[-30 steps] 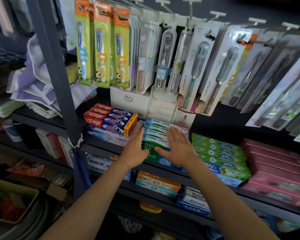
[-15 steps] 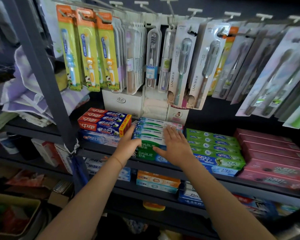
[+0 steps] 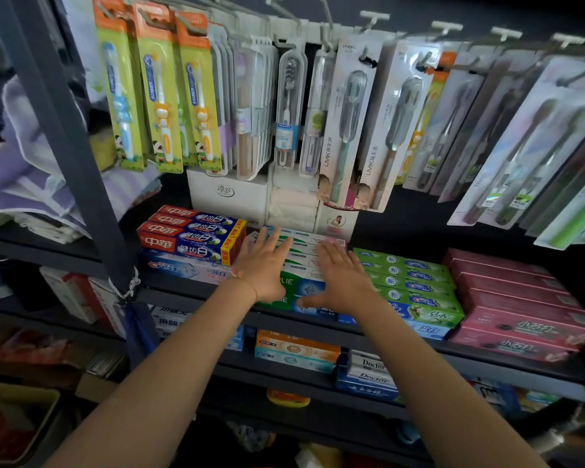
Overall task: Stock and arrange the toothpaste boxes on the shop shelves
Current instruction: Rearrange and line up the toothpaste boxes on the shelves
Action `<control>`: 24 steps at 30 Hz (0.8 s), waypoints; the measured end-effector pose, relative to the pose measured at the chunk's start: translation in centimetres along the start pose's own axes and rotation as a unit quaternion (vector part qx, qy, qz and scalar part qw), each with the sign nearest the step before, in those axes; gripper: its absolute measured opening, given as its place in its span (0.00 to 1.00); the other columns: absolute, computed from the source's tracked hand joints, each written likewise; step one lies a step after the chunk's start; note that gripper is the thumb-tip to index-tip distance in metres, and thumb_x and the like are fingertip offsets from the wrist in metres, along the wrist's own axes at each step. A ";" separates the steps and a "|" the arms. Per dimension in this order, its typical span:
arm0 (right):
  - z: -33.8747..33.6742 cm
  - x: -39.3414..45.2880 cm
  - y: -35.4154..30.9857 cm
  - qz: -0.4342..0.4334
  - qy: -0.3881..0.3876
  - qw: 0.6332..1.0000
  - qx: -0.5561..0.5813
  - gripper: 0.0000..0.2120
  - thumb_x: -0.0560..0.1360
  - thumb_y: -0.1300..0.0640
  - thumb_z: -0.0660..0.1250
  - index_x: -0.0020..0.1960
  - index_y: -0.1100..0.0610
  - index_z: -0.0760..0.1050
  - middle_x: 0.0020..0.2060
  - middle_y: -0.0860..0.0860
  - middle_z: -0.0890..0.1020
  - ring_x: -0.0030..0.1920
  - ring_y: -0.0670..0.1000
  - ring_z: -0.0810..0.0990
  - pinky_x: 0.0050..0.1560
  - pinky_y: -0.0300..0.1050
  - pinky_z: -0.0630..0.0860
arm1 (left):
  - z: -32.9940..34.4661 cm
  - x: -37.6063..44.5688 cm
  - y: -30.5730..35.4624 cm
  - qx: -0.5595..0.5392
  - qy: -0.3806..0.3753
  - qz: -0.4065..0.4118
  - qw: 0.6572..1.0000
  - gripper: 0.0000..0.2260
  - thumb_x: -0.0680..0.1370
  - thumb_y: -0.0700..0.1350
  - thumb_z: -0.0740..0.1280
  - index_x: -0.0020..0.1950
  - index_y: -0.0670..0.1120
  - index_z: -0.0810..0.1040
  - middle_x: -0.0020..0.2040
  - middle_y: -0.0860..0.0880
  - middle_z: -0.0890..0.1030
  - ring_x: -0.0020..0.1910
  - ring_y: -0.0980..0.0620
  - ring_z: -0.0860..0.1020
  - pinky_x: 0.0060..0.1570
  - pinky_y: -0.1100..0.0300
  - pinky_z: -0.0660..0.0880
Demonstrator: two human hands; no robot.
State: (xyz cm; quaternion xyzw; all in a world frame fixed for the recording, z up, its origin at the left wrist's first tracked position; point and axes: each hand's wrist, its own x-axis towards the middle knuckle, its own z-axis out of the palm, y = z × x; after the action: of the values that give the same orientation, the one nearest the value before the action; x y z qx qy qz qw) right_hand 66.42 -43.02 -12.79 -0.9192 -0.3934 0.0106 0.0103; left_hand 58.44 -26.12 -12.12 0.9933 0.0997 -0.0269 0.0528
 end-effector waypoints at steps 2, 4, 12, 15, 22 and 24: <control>0.5 0.0 0.0 0.005 -0.011 1.000 0.005 0.59 0.68 0.30 0.68 0.80 0.58 0.39 0.80 0.53 0.42 0.79 0.53 0.41 0.78 0.53 0.43 | 0.6 0.4 -0.1 0.031 -0.020 -0.004 0.999 0.49 0.73 0.56 0.72 0.81 0.53 0.40 0.81 0.46 0.38 0.79 0.43 0.39 0.77 0.43 0.40; 0.9 0.0 -0.1 0.008 -0.011 1.000 0.005 0.57 0.70 0.33 0.70 0.80 0.58 0.38 0.80 0.53 0.41 0.79 0.52 0.41 0.78 0.53 0.45 | 1.8 0.3 -0.6 0.041 -0.007 0.001 0.999 0.50 0.73 0.57 0.72 0.81 0.52 0.39 0.81 0.45 0.40 0.80 0.43 0.40 0.78 0.42 0.43; 0.8 0.1 -0.8 0.007 -0.009 1.000 0.001 0.55 0.71 0.36 0.70 0.80 0.58 0.40 0.80 0.54 0.43 0.79 0.53 0.42 0.78 0.56 0.47 | 2.0 -0.6 -1.0 0.035 0.031 0.012 0.999 0.46 0.76 0.60 0.69 0.81 0.50 0.40 0.81 0.44 0.42 0.80 0.42 0.41 0.78 0.47 0.42; 0.3 0.1 -0.6 -0.001 -0.004 1.000 -0.002 0.58 0.68 0.28 0.65 0.80 0.58 0.40 0.80 0.53 0.43 0.79 0.53 0.42 0.78 0.57 0.43 | 2.3 -0.5 -1.0 0.034 0.028 0.003 0.999 0.46 0.76 0.62 0.67 0.81 0.50 0.39 0.81 0.43 0.41 0.80 0.42 0.41 0.78 0.47 0.43; -1.2 3.1 -1.1 0.039 0.004 0.991 0.129 0.43 0.76 0.27 0.47 0.80 0.54 0.52 0.80 0.52 0.53 0.79 0.52 0.49 0.78 0.54 0.46 | 2.5 -0.4 -0.9 0.037 0.041 -0.003 0.998 0.43 0.78 0.60 0.66 0.81 0.50 0.41 0.81 0.44 0.42 0.80 0.43 0.41 0.78 0.48 0.41; -1.1 3.9 -1.2 0.051 -0.001 0.993 0.104 0.39 0.77 0.29 0.45 0.80 0.52 0.55 0.79 0.50 0.55 0.79 0.52 0.50 0.78 0.56 0.47 | 2.6 -0.4 -0.9 0.039 0.042 -0.004 0.998 0.43 0.78 0.59 0.66 0.81 0.50 0.41 0.81 0.44 0.43 0.80 0.43 0.41 0.78 0.47 0.42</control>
State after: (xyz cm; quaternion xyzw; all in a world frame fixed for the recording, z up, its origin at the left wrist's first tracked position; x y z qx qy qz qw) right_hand 68.27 -39.36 -11.67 -0.9319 -0.3432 0.0527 0.1050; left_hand 57.80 -25.58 -14.77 0.9944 0.1044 0.0110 0.0092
